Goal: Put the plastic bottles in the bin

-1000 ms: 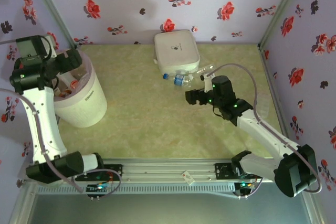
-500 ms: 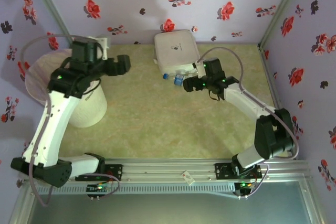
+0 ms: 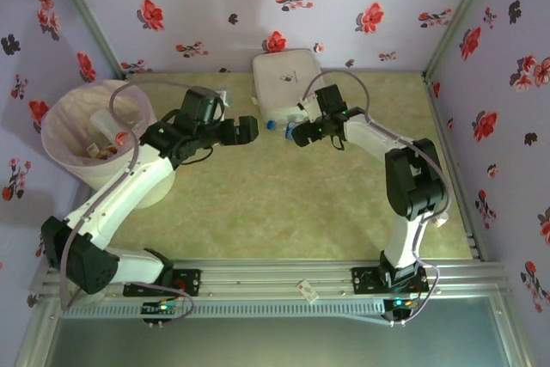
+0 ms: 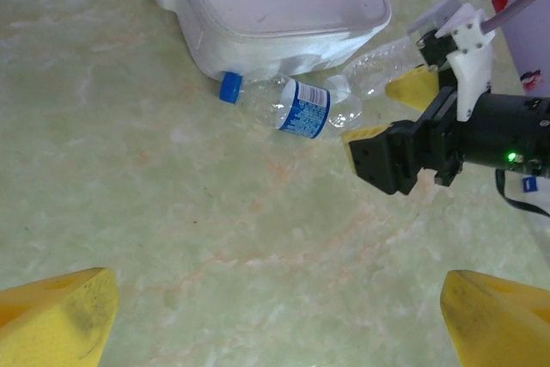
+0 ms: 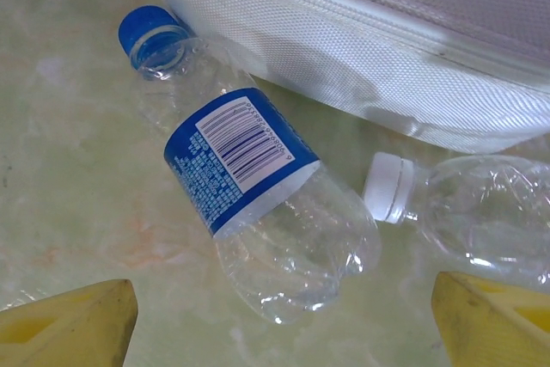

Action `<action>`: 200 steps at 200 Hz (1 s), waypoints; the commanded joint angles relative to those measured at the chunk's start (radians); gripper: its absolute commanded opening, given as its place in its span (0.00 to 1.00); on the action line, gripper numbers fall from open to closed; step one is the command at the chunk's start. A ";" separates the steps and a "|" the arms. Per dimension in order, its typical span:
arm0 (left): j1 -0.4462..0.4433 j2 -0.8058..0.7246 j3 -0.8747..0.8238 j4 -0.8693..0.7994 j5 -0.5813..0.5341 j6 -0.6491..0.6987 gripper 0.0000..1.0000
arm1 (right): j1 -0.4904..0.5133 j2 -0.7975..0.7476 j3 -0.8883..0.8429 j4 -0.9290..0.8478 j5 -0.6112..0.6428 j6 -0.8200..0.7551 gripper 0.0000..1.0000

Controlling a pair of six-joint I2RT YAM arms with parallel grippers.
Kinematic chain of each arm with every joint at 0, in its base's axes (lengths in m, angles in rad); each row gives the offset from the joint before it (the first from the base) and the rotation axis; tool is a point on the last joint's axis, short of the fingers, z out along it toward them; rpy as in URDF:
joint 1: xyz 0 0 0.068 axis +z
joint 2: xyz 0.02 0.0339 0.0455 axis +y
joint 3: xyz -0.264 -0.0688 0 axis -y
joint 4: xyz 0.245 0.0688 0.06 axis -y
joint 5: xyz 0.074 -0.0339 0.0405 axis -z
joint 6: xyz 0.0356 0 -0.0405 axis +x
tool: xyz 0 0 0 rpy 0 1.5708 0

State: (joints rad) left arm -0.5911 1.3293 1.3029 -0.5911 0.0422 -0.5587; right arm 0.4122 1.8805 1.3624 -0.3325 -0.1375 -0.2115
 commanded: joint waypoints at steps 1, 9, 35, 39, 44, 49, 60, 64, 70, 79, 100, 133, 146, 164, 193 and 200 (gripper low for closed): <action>0.000 -0.018 -0.023 0.092 0.021 -0.075 0.97 | -0.004 0.048 0.066 -0.023 -0.002 -0.072 0.89; 0.000 -0.019 -0.027 0.097 0.020 -0.078 0.97 | -0.004 0.070 0.092 -0.039 0.002 -0.083 0.89; 0.004 -0.026 -0.036 0.109 0.024 -0.082 0.97 | 0.000 0.133 0.148 -0.076 0.009 -0.103 0.89; 0.004 -0.028 -0.038 0.110 0.024 -0.085 0.97 | -0.001 0.142 0.155 -0.080 0.010 -0.102 0.89; 0.005 -0.029 -0.040 0.112 0.026 -0.086 0.97 | 0.000 0.151 0.161 -0.085 0.010 -0.103 0.89; 0.006 -0.030 -0.044 0.115 0.026 -0.089 0.97 | 0.001 0.159 0.166 -0.089 0.011 -0.102 0.89; 0.008 -0.030 -0.049 0.123 0.030 -0.094 0.97 | 0.003 0.171 0.167 -0.091 0.012 -0.101 0.89; 0.007 -0.031 -0.053 0.126 0.032 -0.096 0.97 | 0.006 0.173 0.167 -0.091 0.012 -0.101 0.89; 0.010 -0.031 -0.057 0.130 0.035 -0.099 0.97 | 0.010 0.178 0.164 -0.091 0.012 -0.101 0.89; 0.011 -0.030 -0.060 0.135 0.037 -0.101 0.97 | 0.014 0.184 0.161 -0.091 0.012 -0.103 0.88; 0.016 -0.031 -0.067 0.142 0.040 -0.105 0.97 | 0.025 0.195 0.163 -0.114 0.026 -0.116 0.86; 0.022 -0.033 -0.076 0.151 0.041 -0.110 0.97 | 0.037 0.216 0.187 -0.149 0.034 -0.133 0.83; 0.024 -0.034 -0.079 0.151 0.041 -0.111 0.97 | 0.044 0.232 0.205 -0.176 0.043 -0.140 0.81; 0.026 -0.038 -0.090 0.157 0.042 -0.115 0.97 | 0.049 0.249 0.223 -0.195 0.061 -0.145 0.78; 0.031 -0.044 -0.105 0.165 0.044 -0.120 0.97 | 0.051 0.255 0.228 -0.200 0.066 -0.145 0.72; 0.033 -0.044 -0.106 0.166 0.044 -0.119 0.97 | 0.053 0.255 0.230 -0.202 0.066 -0.146 0.70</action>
State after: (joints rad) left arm -0.5690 1.3113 1.2087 -0.4549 0.0799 -0.6601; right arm 0.4576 2.1166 1.5665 -0.4927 -0.0959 -0.3416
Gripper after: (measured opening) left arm 0.967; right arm 0.725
